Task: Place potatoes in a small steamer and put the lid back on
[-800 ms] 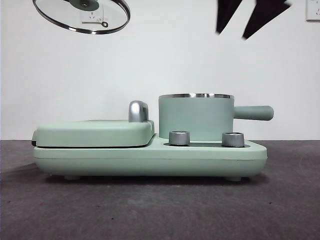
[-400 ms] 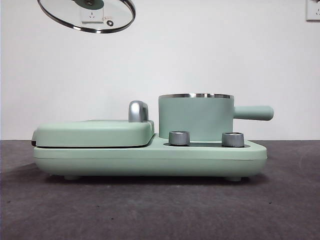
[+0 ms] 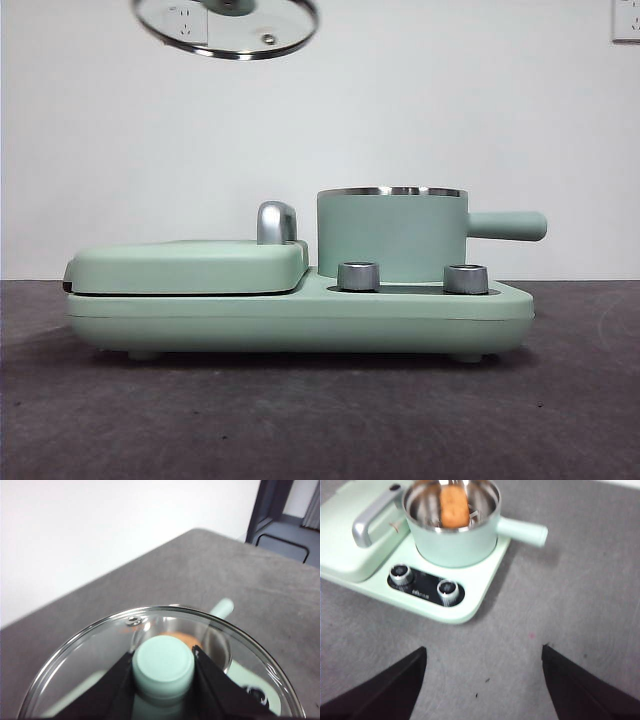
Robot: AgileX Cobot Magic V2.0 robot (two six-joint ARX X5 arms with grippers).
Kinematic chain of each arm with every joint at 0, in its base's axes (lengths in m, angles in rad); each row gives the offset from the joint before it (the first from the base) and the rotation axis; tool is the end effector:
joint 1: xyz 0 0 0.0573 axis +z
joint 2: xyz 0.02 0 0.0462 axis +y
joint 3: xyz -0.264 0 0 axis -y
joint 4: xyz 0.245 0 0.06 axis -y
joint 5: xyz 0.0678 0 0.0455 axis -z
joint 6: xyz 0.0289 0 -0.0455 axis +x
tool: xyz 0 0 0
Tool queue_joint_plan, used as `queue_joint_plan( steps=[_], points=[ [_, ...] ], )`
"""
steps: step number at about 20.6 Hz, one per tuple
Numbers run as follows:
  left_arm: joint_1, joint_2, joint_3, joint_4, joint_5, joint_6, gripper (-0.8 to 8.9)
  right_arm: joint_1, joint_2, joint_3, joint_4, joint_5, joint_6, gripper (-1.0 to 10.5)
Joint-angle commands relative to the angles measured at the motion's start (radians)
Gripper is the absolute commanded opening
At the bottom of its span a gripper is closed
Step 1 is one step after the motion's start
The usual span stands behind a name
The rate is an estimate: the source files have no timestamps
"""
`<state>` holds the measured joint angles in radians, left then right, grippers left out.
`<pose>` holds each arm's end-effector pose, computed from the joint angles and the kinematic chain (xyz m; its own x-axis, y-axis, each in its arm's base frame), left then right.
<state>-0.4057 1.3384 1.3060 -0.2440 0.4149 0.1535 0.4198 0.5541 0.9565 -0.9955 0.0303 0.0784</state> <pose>0.2680 -0.1278 0.3867 0.6499 -0.7178 -0.2497 0.7474 0.6633 0.0384 0.0712 0.0308 0.3395 0.7692 0.3101 -0.5587 -0.3433 0.9380 0.0481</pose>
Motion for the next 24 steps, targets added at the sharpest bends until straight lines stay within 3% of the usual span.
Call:
queue_joint_plan(
  steps=[1, 14, 24],
  points=[
    [-0.033, 0.048, 0.018, 0.122, 0.005, 0.009, 0.15, 0.007, -0.01, 0.006, -0.009, 0.004, 0.032, 3.6],
    [-0.119, 0.322, 0.031, 0.55, 0.0, -0.126, 0.15, 0.007, -0.014, 0.006, -0.001, 0.018, 0.041, 3.6],
    [-0.152, 0.552, 0.16, 0.574, -0.001, -0.121, 0.15, 0.007, -0.014, 0.006, -0.001, 0.062, 0.041, 3.6]
  ],
)
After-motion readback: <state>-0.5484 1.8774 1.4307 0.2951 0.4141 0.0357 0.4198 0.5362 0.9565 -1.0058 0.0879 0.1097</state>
